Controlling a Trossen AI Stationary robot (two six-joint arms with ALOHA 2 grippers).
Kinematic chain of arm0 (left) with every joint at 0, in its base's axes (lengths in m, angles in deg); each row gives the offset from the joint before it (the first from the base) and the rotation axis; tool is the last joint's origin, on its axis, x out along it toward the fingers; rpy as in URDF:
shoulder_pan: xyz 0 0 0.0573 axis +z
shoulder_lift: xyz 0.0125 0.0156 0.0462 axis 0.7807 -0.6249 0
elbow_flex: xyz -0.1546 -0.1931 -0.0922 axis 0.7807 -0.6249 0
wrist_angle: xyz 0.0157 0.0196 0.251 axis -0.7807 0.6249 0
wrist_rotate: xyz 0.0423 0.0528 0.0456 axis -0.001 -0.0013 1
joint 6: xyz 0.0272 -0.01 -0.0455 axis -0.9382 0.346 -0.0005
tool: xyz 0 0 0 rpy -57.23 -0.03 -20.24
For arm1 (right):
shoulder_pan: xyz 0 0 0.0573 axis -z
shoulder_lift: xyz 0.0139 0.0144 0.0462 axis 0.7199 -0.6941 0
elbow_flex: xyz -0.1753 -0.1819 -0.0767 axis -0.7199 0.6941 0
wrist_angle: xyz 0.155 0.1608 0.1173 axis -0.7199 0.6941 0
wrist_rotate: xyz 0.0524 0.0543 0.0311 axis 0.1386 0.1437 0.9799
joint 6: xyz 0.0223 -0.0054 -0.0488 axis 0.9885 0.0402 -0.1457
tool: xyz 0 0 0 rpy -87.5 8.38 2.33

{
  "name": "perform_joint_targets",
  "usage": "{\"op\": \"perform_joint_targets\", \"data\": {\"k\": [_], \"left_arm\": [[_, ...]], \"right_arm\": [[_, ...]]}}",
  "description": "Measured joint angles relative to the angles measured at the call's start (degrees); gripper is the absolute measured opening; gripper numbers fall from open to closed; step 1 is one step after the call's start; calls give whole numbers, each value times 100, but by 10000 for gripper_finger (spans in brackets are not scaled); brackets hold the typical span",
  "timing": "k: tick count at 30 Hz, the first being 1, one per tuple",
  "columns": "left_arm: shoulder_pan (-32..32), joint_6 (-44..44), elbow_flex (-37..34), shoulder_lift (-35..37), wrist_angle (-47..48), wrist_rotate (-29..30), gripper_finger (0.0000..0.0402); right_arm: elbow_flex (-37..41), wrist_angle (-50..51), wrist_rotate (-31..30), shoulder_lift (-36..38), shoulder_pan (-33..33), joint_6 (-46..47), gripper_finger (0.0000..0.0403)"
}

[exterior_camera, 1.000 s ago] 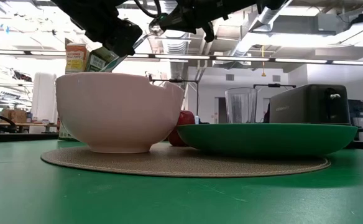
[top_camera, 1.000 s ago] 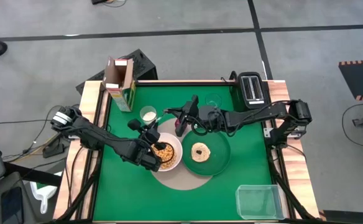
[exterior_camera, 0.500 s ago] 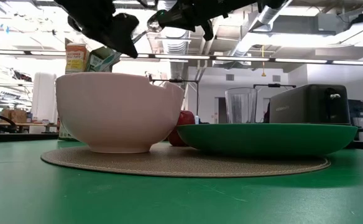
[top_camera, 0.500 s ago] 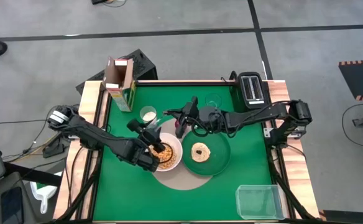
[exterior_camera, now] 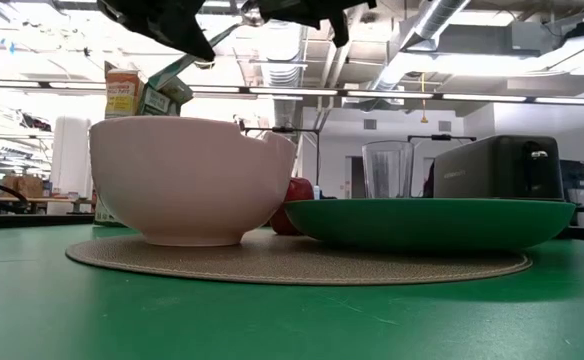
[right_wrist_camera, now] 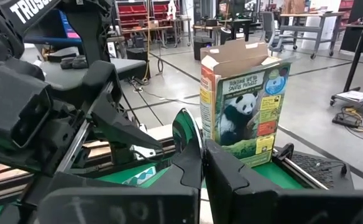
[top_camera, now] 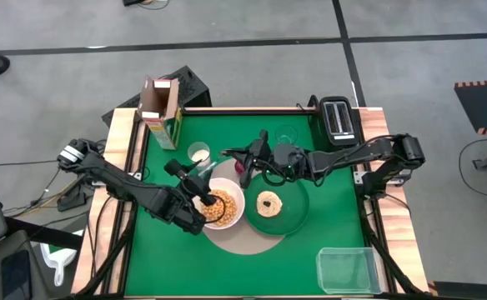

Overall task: Arrange a breakfast setting
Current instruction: Put the spoon on the table mat to the right of the bowl

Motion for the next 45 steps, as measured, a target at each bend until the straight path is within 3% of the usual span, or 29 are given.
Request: {"op": "perform_joint_targets", "data": {"k": [6,17,32,40,45], "left_arm": [[8,-85,0,0,-2,65,191],[230,-490,0,-3,-25,134,118],[455,-664,-4,-210,-104,194,105],[455,-732,-4,-205,-116,229,22],[457,-707,-4,-205,-116,234,25]], "right_arm": [[0,3,-10,1,4,92,31],[4,-83,9,1,325,445,31],[7,-68,37,-1,249,469,32],[7,-83,29,-1,256,491,34],[7,-83,33,-1,256,452,39]]}}
